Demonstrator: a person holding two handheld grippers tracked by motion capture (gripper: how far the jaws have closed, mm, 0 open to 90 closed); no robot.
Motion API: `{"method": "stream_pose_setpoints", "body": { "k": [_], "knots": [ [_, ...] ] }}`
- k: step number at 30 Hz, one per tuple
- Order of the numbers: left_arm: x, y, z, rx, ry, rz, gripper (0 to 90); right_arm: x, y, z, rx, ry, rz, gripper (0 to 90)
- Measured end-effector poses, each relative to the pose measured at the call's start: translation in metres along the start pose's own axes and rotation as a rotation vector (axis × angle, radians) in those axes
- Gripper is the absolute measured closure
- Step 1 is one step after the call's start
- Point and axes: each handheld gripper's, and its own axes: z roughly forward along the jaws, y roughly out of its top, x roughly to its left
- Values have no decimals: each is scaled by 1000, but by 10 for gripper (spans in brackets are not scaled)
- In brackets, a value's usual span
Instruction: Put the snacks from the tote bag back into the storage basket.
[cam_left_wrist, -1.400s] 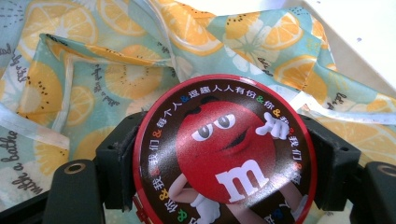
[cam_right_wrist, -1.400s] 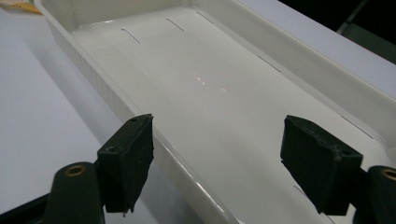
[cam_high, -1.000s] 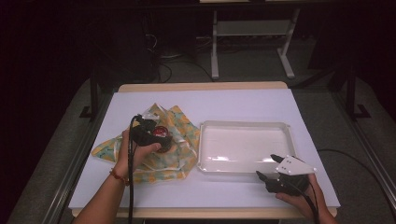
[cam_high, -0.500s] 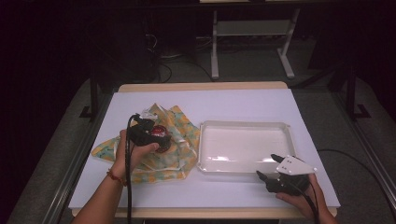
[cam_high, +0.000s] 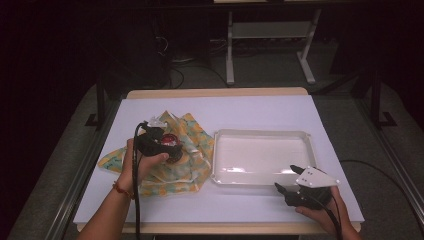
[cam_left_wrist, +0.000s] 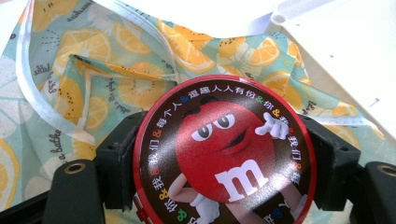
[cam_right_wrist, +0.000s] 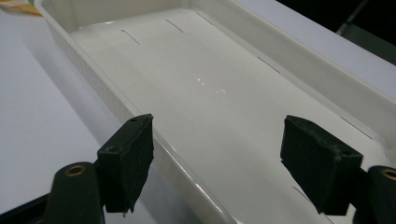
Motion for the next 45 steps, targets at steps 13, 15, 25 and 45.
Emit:
{"method": "stream_pose_setpoints", "body": {
  "k": [13,15,25,45],
  "knots": [
    [-4,3,-6,-20,-8,4,254,0,1,0,-4,-1,1,249],
    [-5,3,-7,-24,-10,7,254,1,1,0,-4,0,1,249],
    [-11,6,-9,-29,-27,22,254,1,1,0,-3,0,1,249],
    [-33,16,-8,-40,-64,66,254,1,1,-1,-3,0,-2,249]
  ]
}}
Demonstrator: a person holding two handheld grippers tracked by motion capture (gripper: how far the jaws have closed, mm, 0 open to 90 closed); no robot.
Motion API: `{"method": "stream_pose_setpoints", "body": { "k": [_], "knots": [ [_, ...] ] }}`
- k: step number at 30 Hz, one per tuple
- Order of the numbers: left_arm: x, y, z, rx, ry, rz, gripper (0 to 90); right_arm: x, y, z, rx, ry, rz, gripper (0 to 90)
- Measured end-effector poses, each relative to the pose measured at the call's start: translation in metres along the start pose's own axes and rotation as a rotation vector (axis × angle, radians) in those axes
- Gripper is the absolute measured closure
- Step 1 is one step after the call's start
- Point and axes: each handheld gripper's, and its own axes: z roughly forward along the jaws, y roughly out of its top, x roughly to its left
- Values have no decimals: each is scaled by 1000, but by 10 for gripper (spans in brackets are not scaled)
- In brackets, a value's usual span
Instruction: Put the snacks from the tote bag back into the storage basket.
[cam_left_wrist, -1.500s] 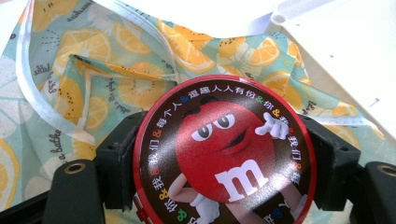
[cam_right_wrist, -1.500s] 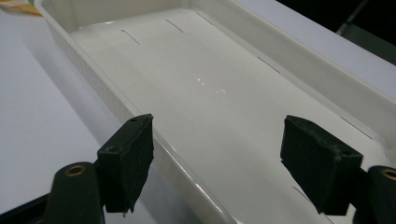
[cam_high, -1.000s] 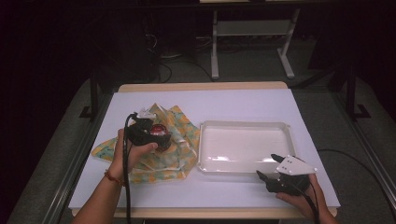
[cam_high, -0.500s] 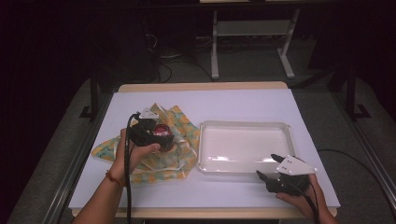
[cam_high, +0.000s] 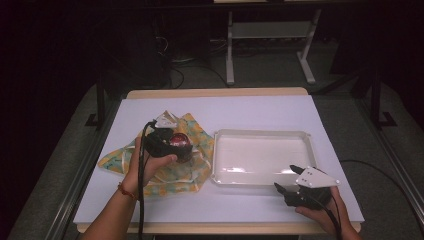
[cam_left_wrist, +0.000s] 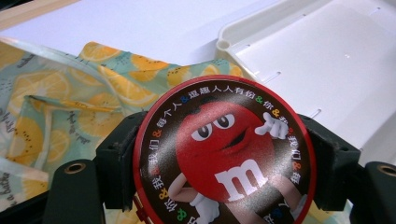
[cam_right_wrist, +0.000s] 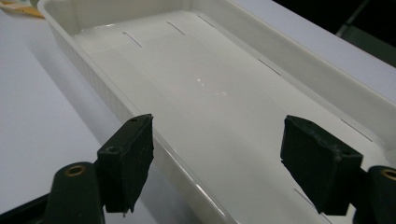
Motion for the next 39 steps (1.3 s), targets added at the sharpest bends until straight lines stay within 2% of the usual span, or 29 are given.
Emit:
{"method": "stream_pose_setpoints", "body": {
  "k": [24,39],
  "knots": [
    [-29,20,15,14,-45,68,255,1,-1,0,3,0,9,249],
    [-34,27,18,11,-62,83,255,1,-1,0,6,0,7,249]
  ]
}}
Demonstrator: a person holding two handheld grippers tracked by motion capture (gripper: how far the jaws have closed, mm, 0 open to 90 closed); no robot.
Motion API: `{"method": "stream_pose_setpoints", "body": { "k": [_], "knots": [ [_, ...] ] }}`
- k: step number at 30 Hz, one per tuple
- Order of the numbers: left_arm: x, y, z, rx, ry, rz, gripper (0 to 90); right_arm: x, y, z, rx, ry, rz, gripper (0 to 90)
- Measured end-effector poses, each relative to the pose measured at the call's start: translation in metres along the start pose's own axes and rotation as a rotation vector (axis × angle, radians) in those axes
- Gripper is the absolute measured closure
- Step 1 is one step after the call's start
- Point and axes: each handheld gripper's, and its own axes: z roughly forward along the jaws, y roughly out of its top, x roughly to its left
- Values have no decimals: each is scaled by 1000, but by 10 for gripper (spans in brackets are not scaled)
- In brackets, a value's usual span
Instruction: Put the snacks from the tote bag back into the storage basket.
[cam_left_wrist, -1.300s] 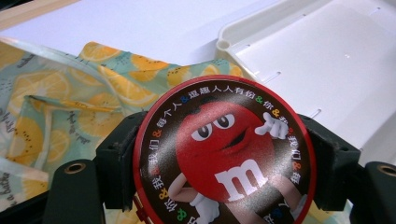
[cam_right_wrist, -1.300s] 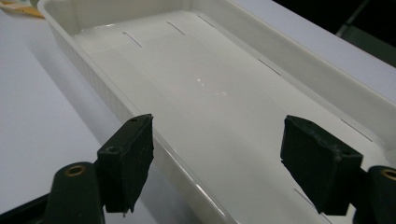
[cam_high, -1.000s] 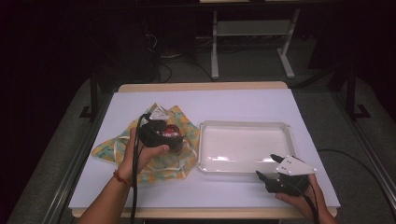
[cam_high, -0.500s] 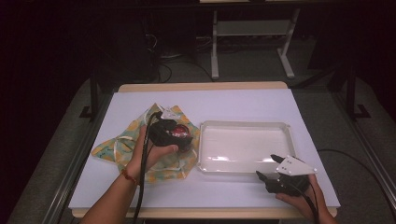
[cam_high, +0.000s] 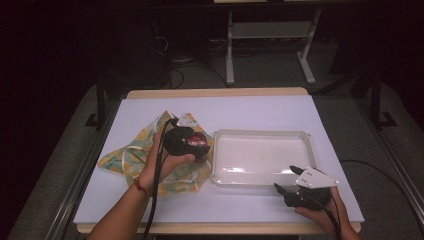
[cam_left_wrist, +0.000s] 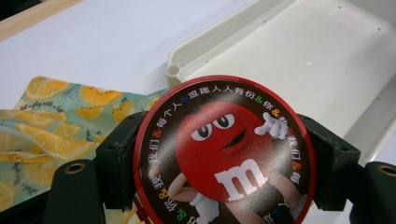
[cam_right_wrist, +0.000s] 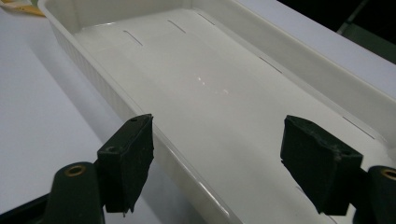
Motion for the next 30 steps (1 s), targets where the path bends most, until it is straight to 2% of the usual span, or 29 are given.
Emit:
{"method": "stream_pose_setpoints", "body": {
  "k": [19,30],
  "knots": [
    [-14,16,12,-1,-36,34,255,0,-1,0,0,-1,0,250],
    [-18,21,20,6,-48,31,255,0,-1,0,-1,-1,0,249]
  ]
}}
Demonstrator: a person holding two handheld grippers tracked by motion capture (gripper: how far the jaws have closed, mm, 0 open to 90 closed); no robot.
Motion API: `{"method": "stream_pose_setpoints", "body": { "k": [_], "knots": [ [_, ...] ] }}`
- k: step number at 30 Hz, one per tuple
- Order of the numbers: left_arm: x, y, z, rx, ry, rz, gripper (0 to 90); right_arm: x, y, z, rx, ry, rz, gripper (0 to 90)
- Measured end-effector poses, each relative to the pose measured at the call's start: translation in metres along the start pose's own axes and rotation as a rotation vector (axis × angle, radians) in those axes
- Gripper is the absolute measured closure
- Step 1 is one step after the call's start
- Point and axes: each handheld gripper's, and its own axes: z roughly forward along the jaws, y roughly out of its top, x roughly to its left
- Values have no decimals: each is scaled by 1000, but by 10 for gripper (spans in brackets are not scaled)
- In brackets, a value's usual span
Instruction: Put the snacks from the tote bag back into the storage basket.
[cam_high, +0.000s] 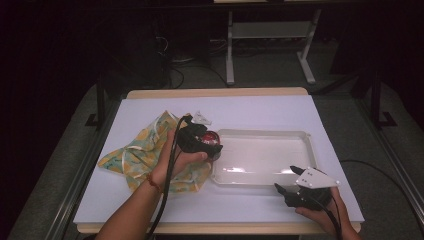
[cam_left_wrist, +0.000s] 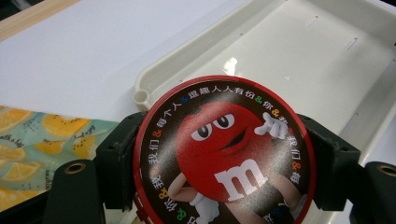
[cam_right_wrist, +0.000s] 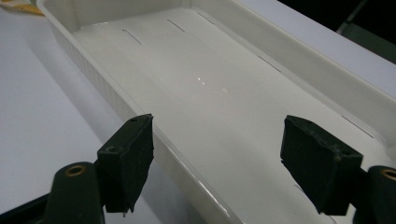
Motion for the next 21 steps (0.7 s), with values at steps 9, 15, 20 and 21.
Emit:
{"method": "stream_pose_setpoints", "body": {
  "k": [9,15,20,21],
  "knots": [
    [-4,4,6,3,-6,0,254,0,0,0,1,-1,0,249],
    [-6,5,11,5,-8,-6,255,0,0,0,0,-1,-1,249],
    [-8,8,14,7,-12,-5,255,0,0,0,1,-1,-1,249],
    [-8,8,15,10,-12,-6,255,0,0,0,1,-1,-1,250]
  ]
}}
